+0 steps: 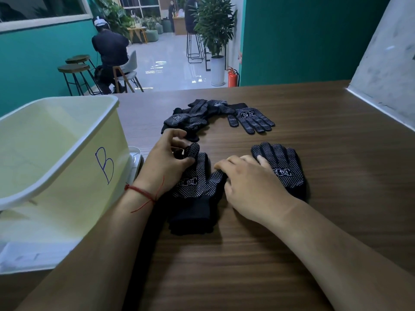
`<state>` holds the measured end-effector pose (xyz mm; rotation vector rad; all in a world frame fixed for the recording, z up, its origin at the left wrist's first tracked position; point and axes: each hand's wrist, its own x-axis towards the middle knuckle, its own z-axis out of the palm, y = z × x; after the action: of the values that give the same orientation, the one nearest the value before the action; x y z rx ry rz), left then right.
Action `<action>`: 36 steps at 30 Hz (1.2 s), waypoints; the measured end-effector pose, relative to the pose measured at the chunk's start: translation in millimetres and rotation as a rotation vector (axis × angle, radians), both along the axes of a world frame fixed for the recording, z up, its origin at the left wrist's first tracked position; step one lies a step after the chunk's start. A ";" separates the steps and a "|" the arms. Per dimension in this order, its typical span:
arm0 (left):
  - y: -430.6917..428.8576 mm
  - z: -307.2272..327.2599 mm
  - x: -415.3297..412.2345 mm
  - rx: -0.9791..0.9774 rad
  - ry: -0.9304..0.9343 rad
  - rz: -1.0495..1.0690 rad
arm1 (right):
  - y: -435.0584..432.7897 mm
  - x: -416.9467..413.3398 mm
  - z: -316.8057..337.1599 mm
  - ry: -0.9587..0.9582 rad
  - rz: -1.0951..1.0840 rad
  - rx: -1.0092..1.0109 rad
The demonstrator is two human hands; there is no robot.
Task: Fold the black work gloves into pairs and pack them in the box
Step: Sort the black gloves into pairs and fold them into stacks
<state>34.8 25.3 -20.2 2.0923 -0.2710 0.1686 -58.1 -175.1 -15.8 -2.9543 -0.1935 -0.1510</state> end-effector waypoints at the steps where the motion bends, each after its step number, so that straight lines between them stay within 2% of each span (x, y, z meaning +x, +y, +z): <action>1: -0.5 -1.0 1.1 0.006 -0.006 0.010 | 0.7 -0.4 0.2 -0.012 -0.005 0.001; 8: -0.3 -3.8 5.8 0.301 -0.061 0.164 | 0.2 0.7 7.2 -0.200 -0.088 0.090; 13: -3.1 -11.2 5.8 0.494 -0.119 0.119 | 5.9 -0.4 4.7 -0.123 -0.048 0.058; 17: -1.3 -17.9 7.7 0.637 -0.046 0.081 | 5.2 -0.3 4.9 -0.040 -0.037 0.028; 22: -1.8 -9.0 2.8 0.637 0.063 0.048 | -0.4 2.4 14.8 -0.007 -0.042 0.124; 25: -11.1 3.3 -7.1 0.555 -0.005 -0.016 | -14.8 23.7 27.9 -0.016 -0.090 0.107; 30: -33.5 -4.3 -32.3 0.797 0.065 -0.131 | -51.9 99.5 34.2 0.113 -0.210 0.000; 34: -30.6 -8.5 -30.1 0.840 0.098 -0.140 | -74.6 137.6 24.7 0.233 -0.175 -0.023; 36: -28.1 -8.2 -28.1 0.851 0.101 -0.153 | -80.6 142.3 24.0 0.180 -0.167 -0.055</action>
<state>6.8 -2.8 -28.5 2.8916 -0.5015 -0.1825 84.2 -255.7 8.2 -3.0149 0.0740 0.1000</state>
